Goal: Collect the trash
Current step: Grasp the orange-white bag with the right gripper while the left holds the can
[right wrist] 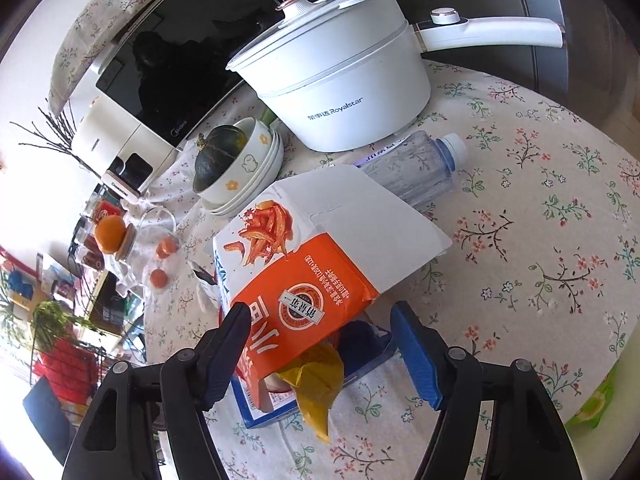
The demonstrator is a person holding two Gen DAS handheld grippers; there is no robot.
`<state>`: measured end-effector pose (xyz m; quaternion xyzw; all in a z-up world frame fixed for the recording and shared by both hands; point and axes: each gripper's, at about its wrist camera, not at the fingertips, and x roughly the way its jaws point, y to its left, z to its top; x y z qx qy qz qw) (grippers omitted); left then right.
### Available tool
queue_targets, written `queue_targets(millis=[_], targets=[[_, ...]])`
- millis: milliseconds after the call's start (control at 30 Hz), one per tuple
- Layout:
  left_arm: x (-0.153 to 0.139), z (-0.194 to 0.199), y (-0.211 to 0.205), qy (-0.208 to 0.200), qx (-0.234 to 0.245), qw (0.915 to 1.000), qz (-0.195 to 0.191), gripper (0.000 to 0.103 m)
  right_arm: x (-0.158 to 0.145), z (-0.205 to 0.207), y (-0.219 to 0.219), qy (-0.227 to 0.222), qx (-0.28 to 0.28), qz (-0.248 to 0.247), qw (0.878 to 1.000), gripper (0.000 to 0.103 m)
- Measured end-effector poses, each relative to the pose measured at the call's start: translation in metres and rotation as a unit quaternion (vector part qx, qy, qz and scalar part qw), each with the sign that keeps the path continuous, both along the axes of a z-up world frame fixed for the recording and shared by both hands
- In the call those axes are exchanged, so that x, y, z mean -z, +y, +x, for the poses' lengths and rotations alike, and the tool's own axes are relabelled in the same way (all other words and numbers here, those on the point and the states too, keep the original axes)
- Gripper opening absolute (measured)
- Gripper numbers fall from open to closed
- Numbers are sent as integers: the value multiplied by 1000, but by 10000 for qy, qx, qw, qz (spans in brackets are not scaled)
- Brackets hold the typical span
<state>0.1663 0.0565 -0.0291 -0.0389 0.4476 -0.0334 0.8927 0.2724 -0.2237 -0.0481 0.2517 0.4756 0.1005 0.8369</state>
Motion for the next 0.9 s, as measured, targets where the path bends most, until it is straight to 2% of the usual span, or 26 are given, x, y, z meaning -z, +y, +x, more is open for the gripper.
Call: queue_targets(millis=[133, 233, 300, 400, 600, 900], targets=[[2, -6, -2, -5, -11, 9999, 148, 89, 5, 7, 0, 11, 43, 336, 9994, 56], [3, -8, -2, -1, -29, 9999, 159, 89, 5, 8, -1, -10, 55, 587, 9983, 41], [4, -7, -2, 3, -19, 9999, 168, 89, 1, 6, 0, -82, 1, 627, 9980, 26], [5, -5, 0, -7, -13, 9998, 182, 89, -10, 1, 4, -251, -146, 795, 9964, 15], [2, -7, 1, -61, -39, 9999, 82, 89, -36, -11, 18, -576, -482, 1009, 9921, 3], [-7, -17, 0, -229, 24, 9997, 57, 89, -64, -32, 33, -924, -848, 1147, 9854, 2]])
